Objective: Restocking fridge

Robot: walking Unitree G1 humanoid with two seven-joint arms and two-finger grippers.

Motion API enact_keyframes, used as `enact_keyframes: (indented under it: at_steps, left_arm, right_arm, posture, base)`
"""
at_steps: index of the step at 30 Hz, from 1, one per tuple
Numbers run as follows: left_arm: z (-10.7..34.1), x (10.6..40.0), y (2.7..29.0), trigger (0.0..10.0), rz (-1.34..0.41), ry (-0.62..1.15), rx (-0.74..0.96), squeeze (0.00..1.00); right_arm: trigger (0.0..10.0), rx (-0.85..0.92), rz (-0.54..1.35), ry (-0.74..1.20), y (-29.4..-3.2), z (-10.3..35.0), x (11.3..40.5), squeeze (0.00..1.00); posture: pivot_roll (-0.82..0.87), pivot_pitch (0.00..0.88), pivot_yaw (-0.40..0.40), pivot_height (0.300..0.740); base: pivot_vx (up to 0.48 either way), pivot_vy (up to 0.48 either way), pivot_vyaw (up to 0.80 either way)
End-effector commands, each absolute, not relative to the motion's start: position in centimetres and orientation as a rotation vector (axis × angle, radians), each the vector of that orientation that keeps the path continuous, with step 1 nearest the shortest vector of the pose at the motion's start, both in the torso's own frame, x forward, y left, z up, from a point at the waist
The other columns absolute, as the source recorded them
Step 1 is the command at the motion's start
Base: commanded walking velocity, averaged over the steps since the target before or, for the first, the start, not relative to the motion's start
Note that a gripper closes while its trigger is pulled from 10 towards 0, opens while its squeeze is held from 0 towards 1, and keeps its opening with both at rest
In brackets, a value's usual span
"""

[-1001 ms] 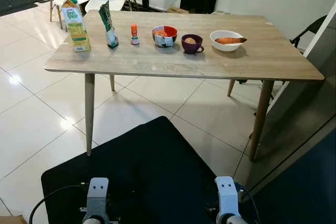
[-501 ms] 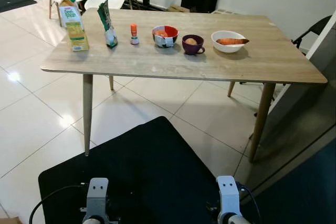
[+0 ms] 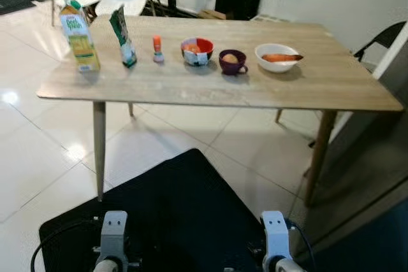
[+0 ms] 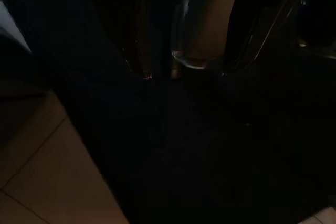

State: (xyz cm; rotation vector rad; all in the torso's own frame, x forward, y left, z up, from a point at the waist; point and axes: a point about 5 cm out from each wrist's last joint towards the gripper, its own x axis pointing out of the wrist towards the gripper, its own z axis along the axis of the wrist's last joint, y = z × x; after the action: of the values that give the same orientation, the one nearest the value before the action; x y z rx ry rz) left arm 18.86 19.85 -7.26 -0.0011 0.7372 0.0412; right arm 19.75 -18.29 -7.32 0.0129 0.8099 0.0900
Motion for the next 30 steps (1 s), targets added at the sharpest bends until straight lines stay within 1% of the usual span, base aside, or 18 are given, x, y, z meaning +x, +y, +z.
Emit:
enact_keyframes:
  at_steps: [1,13,28,30]
  left_arm:
    - [-7.59,18.24,19.85,10.0,0.045,0.759,-0.011,0.0]
    - [-7.59,18.27,19.83,10.0,0.04,0.761,-0.006,0.0]
    - [-7.65,18.15,19.89,10.0,0.035,0.766,-0.002,0.0]
    - [-7.64,18.15,19.91,10.0,0.035,0.766,-0.002,0.0]
  right_arm:
    - [10.0,0.029,0.082,0.816,-18.14,-7.43,19.62,0.0]
    - [10.0,0.03,0.086,0.816,-17.74,-7.48,19.6,0.0]
    - [10.0,0.046,0.076,0.837,-18.0,-7.7,19.2,0.0]
    - [10.0,0.044,0.078,0.838,-17.98,-7.72,19.17,0.0]
  posture:
    - [-0.06,0.071,-0.025,0.716]
    - [-0.05,0.074,-0.025,0.716]
    - [-0.05,0.075,-0.022,0.716]
    - [-0.05,0.075,-0.023,0.716]
  base:
    - [0.285,0.0,0.0]
    - [0.282,0.0,0.0]
    - [0.278,0.0,0.0]
    - [0.274,0.0,-0.52]
